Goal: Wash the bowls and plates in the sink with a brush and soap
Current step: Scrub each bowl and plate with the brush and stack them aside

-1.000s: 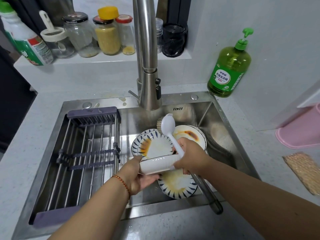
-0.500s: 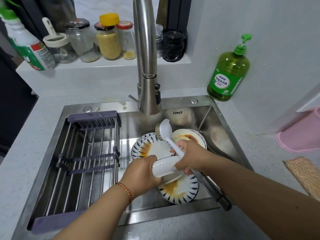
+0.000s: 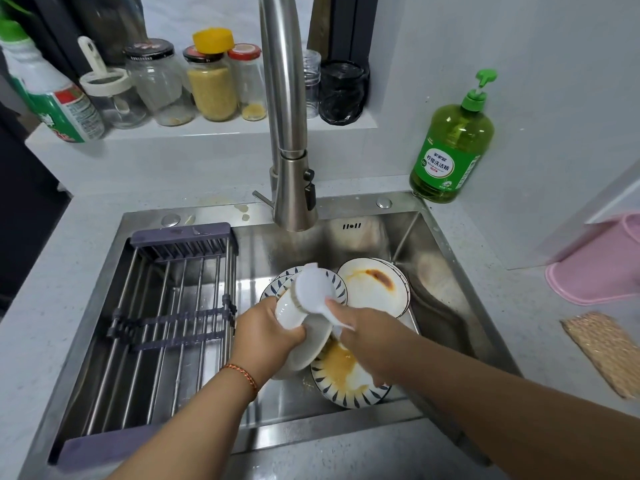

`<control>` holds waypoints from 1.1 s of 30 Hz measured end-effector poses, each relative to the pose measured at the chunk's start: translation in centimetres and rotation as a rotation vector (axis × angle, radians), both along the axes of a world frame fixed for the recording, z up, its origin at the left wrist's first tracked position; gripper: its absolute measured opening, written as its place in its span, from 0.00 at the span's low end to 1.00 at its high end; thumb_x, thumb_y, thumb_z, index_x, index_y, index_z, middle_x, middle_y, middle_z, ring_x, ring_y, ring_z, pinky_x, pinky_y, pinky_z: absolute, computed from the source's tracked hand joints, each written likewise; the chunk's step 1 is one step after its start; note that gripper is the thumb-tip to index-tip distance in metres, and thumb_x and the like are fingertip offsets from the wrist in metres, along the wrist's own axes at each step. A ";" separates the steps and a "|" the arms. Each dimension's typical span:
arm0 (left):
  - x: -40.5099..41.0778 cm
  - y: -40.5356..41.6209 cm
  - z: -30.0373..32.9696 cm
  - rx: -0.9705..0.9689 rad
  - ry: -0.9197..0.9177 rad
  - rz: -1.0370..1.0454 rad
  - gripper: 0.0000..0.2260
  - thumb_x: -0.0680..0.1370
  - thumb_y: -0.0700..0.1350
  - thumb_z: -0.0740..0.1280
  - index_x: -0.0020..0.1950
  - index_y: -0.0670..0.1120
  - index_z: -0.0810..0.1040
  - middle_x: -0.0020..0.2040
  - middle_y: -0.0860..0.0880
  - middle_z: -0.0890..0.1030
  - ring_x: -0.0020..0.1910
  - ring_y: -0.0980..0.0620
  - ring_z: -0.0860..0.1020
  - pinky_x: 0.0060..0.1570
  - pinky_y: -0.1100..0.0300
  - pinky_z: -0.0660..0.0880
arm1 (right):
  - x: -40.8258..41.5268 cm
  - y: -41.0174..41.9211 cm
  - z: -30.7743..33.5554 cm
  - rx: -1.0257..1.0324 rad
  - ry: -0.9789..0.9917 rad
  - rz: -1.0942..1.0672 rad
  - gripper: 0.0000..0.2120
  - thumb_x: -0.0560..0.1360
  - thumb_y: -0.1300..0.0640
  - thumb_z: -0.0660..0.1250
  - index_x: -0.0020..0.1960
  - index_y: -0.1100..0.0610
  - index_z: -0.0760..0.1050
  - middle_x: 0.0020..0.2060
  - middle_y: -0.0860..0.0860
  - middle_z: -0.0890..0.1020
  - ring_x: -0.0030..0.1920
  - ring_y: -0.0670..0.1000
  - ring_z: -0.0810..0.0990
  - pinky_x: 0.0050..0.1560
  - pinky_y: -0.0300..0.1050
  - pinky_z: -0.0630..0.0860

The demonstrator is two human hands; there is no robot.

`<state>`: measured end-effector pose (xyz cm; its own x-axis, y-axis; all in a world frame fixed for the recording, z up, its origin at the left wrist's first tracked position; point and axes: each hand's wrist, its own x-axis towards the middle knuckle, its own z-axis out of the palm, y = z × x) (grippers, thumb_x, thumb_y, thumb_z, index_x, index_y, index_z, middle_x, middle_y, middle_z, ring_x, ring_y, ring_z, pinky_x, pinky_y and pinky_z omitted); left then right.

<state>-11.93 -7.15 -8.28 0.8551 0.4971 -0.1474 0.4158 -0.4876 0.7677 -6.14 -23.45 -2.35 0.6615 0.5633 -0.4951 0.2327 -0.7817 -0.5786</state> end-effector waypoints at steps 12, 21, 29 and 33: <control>-0.4 1.1 0.4 -0.034 -0.023 -0.044 0.13 0.64 0.42 0.78 0.34 0.51 0.73 0.32 0.55 0.78 0.33 0.57 0.75 0.30 0.64 0.67 | 1.6 -0.3 0.2 -0.114 0.067 -0.106 0.26 0.82 0.58 0.50 0.76 0.41 0.51 0.44 0.53 0.74 0.28 0.50 0.72 0.26 0.42 0.71; -0.6 1.5 0.6 -0.035 -0.015 -0.109 0.13 0.63 0.40 0.77 0.34 0.52 0.74 0.32 0.54 0.79 0.33 0.58 0.76 0.29 0.68 0.67 | 1.0 0.1 0.0 -0.096 0.033 -0.064 0.25 0.81 0.57 0.51 0.76 0.43 0.54 0.39 0.50 0.71 0.28 0.49 0.71 0.26 0.41 0.71; -1.6 1.3 -0.4 -0.224 -0.072 -0.030 0.10 0.58 0.45 0.75 0.35 0.50 0.77 0.32 0.54 0.80 0.32 0.59 0.77 0.30 0.68 0.71 | -0.5 0.6 0.5 0.006 0.126 -0.036 0.24 0.81 0.55 0.53 0.75 0.40 0.57 0.35 0.53 0.74 0.26 0.51 0.76 0.26 0.39 0.67; -2.4 1.7 -0.2 -0.390 -0.128 0.107 0.13 0.60 0.41 0.79 0.41 0.45 0.80 0.38 0.49 0.83 0.36 0.53 0.79 0.36 0.59 0.77 | 1.6 -1.2 -1.1 0.030 0.250 -0.286 0.19 0.80 0.53 0.53 0.71 0.46 0.64 0.34 0.58 0.72 0.21 0.51 0.67 0.23 0.41 0.65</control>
